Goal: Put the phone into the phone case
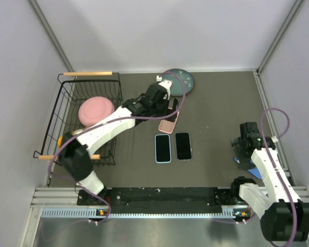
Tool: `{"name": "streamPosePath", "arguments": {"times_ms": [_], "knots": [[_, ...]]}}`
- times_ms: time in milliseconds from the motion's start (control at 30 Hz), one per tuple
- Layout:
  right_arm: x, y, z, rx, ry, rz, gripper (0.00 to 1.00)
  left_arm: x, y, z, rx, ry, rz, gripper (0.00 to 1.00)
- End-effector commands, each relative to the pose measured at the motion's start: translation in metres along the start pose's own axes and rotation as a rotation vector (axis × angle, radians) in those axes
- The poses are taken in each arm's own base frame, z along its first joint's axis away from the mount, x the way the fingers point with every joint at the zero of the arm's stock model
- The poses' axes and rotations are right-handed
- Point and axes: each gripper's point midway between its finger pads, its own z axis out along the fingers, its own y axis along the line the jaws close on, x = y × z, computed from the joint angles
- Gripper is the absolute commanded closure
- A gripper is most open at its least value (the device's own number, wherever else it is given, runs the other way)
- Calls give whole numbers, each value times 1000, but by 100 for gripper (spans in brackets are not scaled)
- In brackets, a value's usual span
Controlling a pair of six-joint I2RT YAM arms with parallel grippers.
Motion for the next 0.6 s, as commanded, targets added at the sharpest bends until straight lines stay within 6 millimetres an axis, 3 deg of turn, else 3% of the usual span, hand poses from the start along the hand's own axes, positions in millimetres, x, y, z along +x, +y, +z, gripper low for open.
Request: {"name": "streamPosePath", "arguments": {"times_ms": [0, 200, 400, 567], "knots": [[-26, -24, 4, 96, -46, 194, 1, -36, -4, -68, 65, -179, 49, 1], [-63, -55, 9, 123, -196, 446, 1, -24, -9, -115, 168, -246, 59, 1], [-69, -64, 14, 150, -219, 588, 1, -16, -1, -142, 169, -298, 66, 1], [-64, -69, 27, 232, -185, 694, 1, -17, 4, -152, 154, -321, 69, 1]]}}
